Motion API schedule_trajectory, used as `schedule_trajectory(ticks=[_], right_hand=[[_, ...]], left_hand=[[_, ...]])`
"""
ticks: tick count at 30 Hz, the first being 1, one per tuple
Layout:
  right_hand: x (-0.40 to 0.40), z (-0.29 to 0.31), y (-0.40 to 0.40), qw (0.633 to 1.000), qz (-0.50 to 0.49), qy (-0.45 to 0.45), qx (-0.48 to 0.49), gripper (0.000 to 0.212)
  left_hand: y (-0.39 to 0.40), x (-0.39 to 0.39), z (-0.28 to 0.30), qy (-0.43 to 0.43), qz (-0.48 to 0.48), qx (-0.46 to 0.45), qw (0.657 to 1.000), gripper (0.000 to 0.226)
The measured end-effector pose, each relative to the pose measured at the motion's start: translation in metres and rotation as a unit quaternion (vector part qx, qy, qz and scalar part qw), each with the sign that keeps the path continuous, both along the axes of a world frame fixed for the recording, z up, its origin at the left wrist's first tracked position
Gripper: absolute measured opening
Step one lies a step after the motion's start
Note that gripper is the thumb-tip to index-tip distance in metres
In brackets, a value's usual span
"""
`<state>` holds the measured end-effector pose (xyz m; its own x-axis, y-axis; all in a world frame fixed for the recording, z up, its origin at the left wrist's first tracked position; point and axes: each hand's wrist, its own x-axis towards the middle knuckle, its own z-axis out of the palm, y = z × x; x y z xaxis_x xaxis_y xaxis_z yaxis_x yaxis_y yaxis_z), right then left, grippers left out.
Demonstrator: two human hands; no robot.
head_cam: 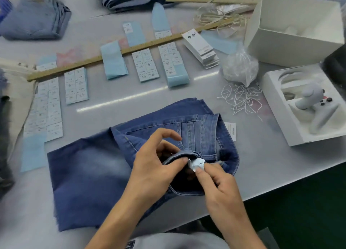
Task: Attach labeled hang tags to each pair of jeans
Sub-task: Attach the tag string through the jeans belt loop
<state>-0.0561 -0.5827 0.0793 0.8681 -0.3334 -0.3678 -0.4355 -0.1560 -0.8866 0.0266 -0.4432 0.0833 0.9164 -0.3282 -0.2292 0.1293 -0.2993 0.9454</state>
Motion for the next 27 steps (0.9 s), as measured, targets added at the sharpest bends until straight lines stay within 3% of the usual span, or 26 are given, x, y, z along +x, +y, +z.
schedule_trajectory(ticks=[5, 9, 11, 13, 15, 18, 21, 22, 24, 26, 27], right_hand=[[-0.006, -0.001, -0.005, 0.998, -0.015, 0.004, 0.062, 0.027], [-0.013, -0.001, -0.002, 0.999, -0.004, -0.024, 0.021, 0.026], [-0.015, 0.004, -0.002, 0.989, 0.039, -0.081, -0.117, 0.047], [-0.010, 0.006, -0.012, 0.938, 0.130, -0.128, -0.294, 0.087], [0.009, 0.008, -0.031, 0.908, 0.193, -0.115, -0.355, 0.110], [0.042, 0.019, -0.059, 0.908, 0.325, 0.013, -0.263, 0.125], [0.045, 0.008, -0.065, 0.836, 0.456, -0.013, -0.306, 0.136], [0.044, 0.002, -0.065, 0.836, 0.443, -0.026, -0.322, 0.134], [0.048, -0.011, -0.067, 0.883, 0.344, -0.051, -0.315, 0.112], [0.066, -0.024, -0.074, 0.957, 0.177, -0.051, -0.224, 0.079], [0.074, -0.032, -0.078, 0.973, 0.104, -0.018, -0.203, 0.061]], left_hand=[[0.000, 0.001, -0.007, -0.015, 0.008, -0.007, 1.000, 0.042], [0.000, -0.002, 0.002, -0.009, 0.016, -0.027, 0.999, 0.034], [0.005, -0.002, 0.013, 0.006, 0.005, -0.082, 0.997, 0.024], [0.015, 0.002, 0.029, -0.014, -0.018, -0.136, 0.990, 0.027], [0.022, 0.007, 0.041, -0.074, -0.005, -0.176, 0.982, 0.034], [0.027, 0.015, 0.041, -0.152, 0.107, -0.207, 0.960, 0.024], [0.040, 0.022, 0.003, -0.146, 0.323, -0.163, 0.921, 0.009], [0.046, 0.023, -0.016, -0.133, 0.377, -0.124, 0.908, 0.016], [0.057, 0.021, -0.053, -0.102, 0.379, -0.024, 0.919, 0.027], [0.061, 0.005, -0.094, -0.153, 0.266, 0.122, 0.944, 0.031], [0.061, -0.005, -0.110, -0.203, 0.195, 0.208, 0.937, 0.031]])
